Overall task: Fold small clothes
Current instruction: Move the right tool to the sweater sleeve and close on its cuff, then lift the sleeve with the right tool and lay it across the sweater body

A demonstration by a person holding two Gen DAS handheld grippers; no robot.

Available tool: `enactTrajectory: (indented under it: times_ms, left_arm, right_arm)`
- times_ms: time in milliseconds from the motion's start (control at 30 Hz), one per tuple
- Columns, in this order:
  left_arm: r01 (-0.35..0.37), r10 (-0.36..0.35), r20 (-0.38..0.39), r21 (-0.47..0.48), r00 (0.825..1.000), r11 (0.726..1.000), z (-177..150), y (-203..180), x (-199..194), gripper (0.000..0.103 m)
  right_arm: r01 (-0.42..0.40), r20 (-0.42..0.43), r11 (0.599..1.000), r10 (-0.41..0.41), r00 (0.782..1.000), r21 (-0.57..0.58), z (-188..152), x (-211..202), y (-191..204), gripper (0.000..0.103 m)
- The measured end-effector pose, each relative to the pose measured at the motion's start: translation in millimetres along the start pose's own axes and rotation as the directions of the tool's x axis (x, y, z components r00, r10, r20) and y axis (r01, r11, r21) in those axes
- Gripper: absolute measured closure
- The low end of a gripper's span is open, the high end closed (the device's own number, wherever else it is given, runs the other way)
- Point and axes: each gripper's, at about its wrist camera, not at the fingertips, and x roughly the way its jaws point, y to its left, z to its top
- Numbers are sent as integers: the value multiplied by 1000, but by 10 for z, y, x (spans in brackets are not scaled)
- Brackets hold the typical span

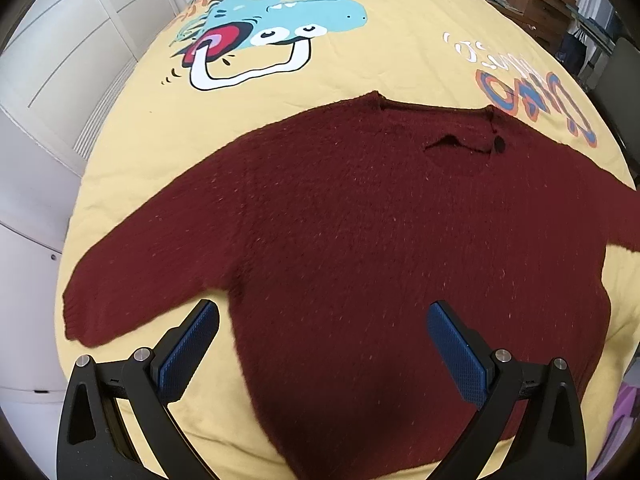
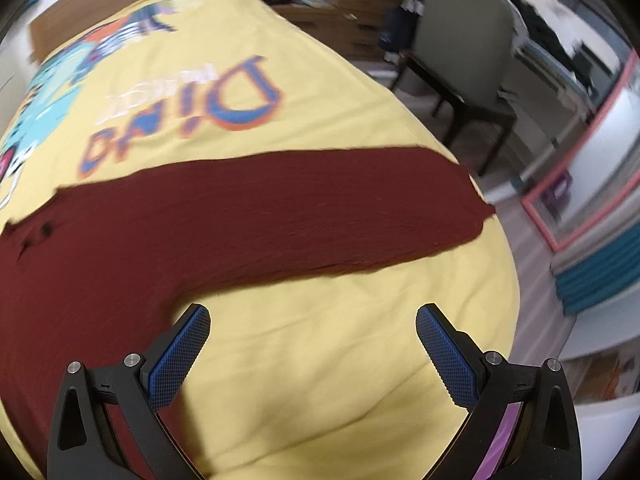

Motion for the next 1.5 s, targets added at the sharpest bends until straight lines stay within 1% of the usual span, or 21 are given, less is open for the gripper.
enactTrajectory:
  times_ms: [67, 167, 233, 267, 333, 433, 467, 633, 733, 800, 833, 867, 900, 933, 967, 1000, 1067, 1233, 1267, 1367, 1500]
  left_arm:
    - [-7, 7, -12, -8, 1000, 1000, 52, 9, 97, 1]
    - [-8, 7, -40, -26, 999, 1000, 76, 41, 247, 1]
    - [-7, 5, -58, -33, 998, 999, 79, 66, 335, 1]
    - [-7, 5, -68, -35, 998, 999, 76, 83, 386, 1]
    - [-4, 1, -81, -43, 997, 999, 65, 119, 450, 1]
    - [4, -10, -107, -62, 994, 998, 56, 197, 548, 1]
    - [1, -8, -113, -67, 994, 998, 56, 219, 568, 1]
    - [-17, 6, -125, -89, 992, 996, 119, 327, 613, 1]
    - [-22, 11, -110, -94, 994, 995, 178, 382, 588, 1]
    - [-19, 8, -109, -98, 994, 995, 195, 411, 595, 1]
    - [-19, 7, -115, -101, 993, 995, 196, 426, 608, 1]
    - [-15, 3, -120, -103, 993, 995, 193, 428, 625, 1]
    - [-9, -4, -125, -105, 992, 994, 188, 437, 632, 1]
    - [-6, -8, -127, -106, 992, 994, 164, 437, 611, 1]
    - [-4, -10, -127, -106, 992, 994, 162, 439, 608, 1]
    - [-1, -12, -127, -103, 992, 995, 155, 445, 598, 1]
    - [-3, -9, -128, -89, 992, 996, 145, 429, 594, 1]
    - [-6, -2, -109, -71, 994, 997, 229, 492, 504, 1]
    - [-4, -3, -102, -74, 995, 997, 247, 516, 479, 1]
    - [3, -11, -88, -86, 996, 996, 299, 522, 383, 1]
    - [12, -18, -73, -91, 997, 996, 259, 631, 360, 1]
  right_arm:
    - [1, -21, 999, -1, 1000, 35, 72, 208, -162, 0]
    - [29, -65, 994, -22, 998, 103, 163, 564, -430, 0]
    - [41, -109, 984, -22, 994, 174, 195, 783, -637, 0]
    - [68, -146, 974, -37, 989, 216, 217, 912, -767, 0]
    - [87, -173, 957, -40, 984, 276, 255, 1058, -940, 0]
    - [43, -157, 923, 19, 987, 382, 359, 1255, -1186, 0]
    - [32, -160, 905, 40, 986, 423, 395, 1330, -1273, 0]
    - [0, -163, 857, 98, 982, 515, 503, 1543, -1447, 1]
    - [-16, -167, 830, 131, 977, 557, 553, 1636, -1495, 8]
    - [-13, -165, 827, 128, 978, 563, 624, 1652, -1505, 17]
    - [-12, -164, 827, 126, 978, 563, 647, 1649, -1509, 29]
    - [-16, -156, 826, 126, 980, 563, 683, 1630, -1514, 46]
    - [-31, -146, 824, 137, 980, 566, 717, 1631, -1529, 57]
    - [-62, -126, 818, 162, 979, 572, 767, 1628, -1561, 81]
    - [-79, -104, 811, 170, 980, 579, 831, 1618, -1604, 88]
    - [-76, -105, 814, 166, 981, 576, 866, 1602, -1605, 88]
    - [-66, -108, 840, 147, 983, 538, 946, 1533, -1545, 90]
    - [-131, -13, 893, 151, 988, 431, 1103, 1055, -1298, 90]
    - [-150, 16, 905, 156, 988, 398, 1108, 891, -1191, 90]
    - [-193, 96, 928, 171, 981, 317, 1220, 473, -929, 90]
    - [-265, 150, 945, 238, 960, 194, 1237, -7, -411, 90]
